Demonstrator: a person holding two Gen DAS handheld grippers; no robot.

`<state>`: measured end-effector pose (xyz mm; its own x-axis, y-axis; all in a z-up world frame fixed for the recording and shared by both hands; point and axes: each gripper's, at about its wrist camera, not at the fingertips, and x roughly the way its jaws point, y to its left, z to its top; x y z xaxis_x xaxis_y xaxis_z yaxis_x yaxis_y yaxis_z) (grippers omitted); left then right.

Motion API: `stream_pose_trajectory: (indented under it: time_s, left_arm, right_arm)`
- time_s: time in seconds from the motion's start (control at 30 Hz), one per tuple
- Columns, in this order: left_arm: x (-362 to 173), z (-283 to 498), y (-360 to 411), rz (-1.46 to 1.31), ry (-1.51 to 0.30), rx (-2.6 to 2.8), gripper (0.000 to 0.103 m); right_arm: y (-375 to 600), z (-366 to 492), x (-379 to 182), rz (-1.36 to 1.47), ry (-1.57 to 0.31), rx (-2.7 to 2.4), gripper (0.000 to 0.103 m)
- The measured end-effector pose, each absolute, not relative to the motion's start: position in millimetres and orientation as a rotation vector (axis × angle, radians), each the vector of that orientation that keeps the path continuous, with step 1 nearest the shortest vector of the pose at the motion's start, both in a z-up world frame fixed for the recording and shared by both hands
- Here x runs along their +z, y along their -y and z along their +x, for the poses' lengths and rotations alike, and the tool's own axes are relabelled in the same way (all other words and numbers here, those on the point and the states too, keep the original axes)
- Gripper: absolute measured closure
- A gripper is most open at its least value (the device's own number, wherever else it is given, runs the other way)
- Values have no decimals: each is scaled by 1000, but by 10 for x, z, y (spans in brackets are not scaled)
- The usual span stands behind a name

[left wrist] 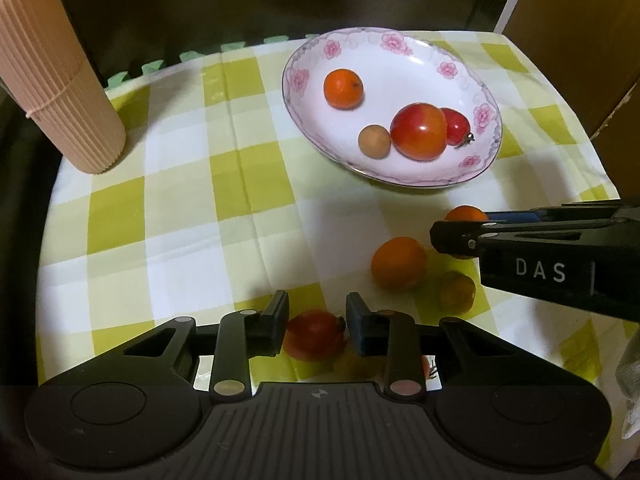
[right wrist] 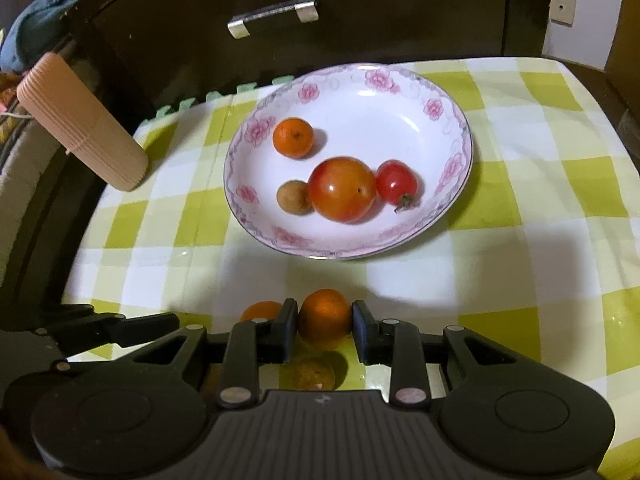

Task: Organize fruits
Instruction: 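Grasp an orange tangerine with the right gripper while the left holds the tomato, then carry the tomato with the left gripper while the right carries the tangerine over the bowl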

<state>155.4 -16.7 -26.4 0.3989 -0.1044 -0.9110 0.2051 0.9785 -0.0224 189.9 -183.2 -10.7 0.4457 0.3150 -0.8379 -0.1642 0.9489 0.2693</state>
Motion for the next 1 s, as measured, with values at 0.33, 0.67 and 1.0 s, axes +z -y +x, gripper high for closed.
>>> stream_pose_trajectory:
  time_s: [0.33,0.67,1.0]
  left_arm:
    - [-384,1545,194,133,-1178,-189,53]
    - [-293,1544,133,88,-1159,-165,60]
    - [-59,1602,124,35,-1108,-185,60]
  right_arm:
    - [1823,1879,-91,155,-1068,299,75]
    - [1853,1866,-31,166,-1042,290,75]
    - [1903,1873,83,192,-1010,286,75]
